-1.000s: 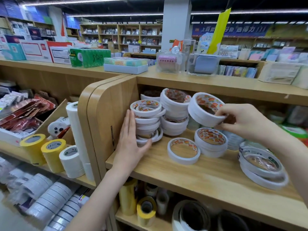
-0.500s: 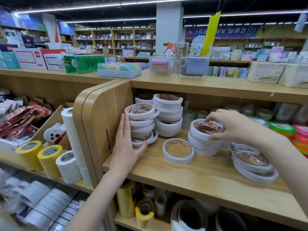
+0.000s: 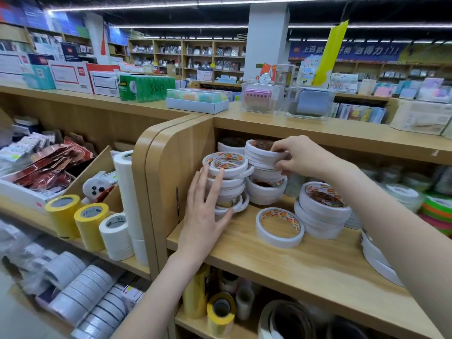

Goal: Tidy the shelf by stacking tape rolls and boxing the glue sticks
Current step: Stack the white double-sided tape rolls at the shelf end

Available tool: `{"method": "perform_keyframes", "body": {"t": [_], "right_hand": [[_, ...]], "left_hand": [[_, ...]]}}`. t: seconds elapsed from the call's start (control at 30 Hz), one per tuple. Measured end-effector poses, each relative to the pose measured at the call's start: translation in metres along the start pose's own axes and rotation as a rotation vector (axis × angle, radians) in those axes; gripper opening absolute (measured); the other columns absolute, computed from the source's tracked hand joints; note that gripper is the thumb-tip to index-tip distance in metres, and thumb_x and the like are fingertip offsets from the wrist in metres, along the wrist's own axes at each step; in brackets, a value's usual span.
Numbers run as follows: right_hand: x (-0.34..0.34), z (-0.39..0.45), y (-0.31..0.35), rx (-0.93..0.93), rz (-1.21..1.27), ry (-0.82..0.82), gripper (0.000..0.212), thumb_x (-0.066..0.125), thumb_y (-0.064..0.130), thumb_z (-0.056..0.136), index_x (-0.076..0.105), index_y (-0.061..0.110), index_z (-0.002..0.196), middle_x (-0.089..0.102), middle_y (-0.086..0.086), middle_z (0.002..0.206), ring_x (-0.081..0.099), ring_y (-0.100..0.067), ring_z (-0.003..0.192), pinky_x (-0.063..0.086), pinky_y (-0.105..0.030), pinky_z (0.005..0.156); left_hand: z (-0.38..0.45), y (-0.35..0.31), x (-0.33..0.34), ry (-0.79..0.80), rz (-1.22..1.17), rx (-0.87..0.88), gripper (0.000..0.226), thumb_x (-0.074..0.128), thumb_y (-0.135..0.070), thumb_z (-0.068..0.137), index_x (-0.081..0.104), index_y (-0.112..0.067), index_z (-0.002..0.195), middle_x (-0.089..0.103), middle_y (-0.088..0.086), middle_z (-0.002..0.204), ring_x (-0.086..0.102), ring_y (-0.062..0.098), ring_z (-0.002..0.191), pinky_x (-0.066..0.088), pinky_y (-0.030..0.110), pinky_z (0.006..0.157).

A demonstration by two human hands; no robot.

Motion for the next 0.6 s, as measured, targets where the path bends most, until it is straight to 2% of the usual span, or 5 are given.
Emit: {"method": "perform_keyframes", "body": {"t": [0.1,0.17,0.4,0.53,0.6], "right_hand": [[-0.007,-0.012,-0.003,-0.038,0.023,-0.064,0.013,0.062,0.008,0.085,0.058,0.019,0.091,0.061,0.000,0.090,0.056,0.002,0.070,0.042,-0.010,0.058],[-0.016,-0.027,-0.004,-0.057,0.061,-0.062,0.014,0.063,0.007,0.084,0.058,0.020,0.089,0.060,0.002,0.085,0.055,0.003,0.068,0.040,-0.007,0.056],[-0.039,-0.095,-0.027,0.069,-0.113,-0.101,0.010,0.063,0.008,0.083,0.061,0.014,0.090,0.063,-0.001,0.085,0.056,-0.016,0.080,0.045,-0.031,0.071],[-0.017,-0.109,-0.052,0.199,-0.126,0.110,0.015,0.066,0.017,0.082,0.059,0.012,0.095,0.064,-0.002,0.093,0.057,-0.012,0.080,0.046,-0.028,0.073],[-0.013,-0.110,-0.055,0.185,-0.112,0.106,0.024,0.070,0.025,0.079,0.059,0.016,0.098,0.061,0.004,0.097,0.055,-0.011,0.086,0.045,-0.029,0.077]], "left_hand": [[0.000,0.004,0.003,0.011,-0.021,-0.006,0.089,0.068,-0.027,0.082,0.007,-0.039,0.145,-0.002,-0.008,0.156,0.005,0.016,0.143,0.012,0.034,0.113],[0.001,0.006,0.004,0.000,-0.016,0.001,0.089,0.068,-0.027,0.081,0.008,-0.036,0.146,0.001,-0.006,0.156,0.008,0.018,0.143,0.015,0.036,0.113],[0.002,0.004,0.006,0.033,0.006,-0.016,0.090,0.068,-0.026,0.082,0.006,-0.034,0.147,-0.001,-0.004,0.157,0.003,0.016,0.142,0.013,0.037,0.112],[0.002,0.003,0.006,0.033,0.010,-0.017,0.089,0.067,-0.026,0.083,0.005,-0.034,0.147,-0.001,-0.004,0.156,0.003,0.016,0.142,0.013,0.036,0.111],[0.001,0.002,0.005,0.029,0.008,-0.014,0.087,0.067,-0.024,0.083,0.008,-0.031,0.147,0.001,-0.003,0.156,0.004,0.018,0.141,0.013,0.036,0.110]]}}
Point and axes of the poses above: each hand's wrist, its own z-axis towards the middle knuckle, its own x-axis out of the palm, y = z × x, the point moved 3 cm from there along z, towards the middle knuckle
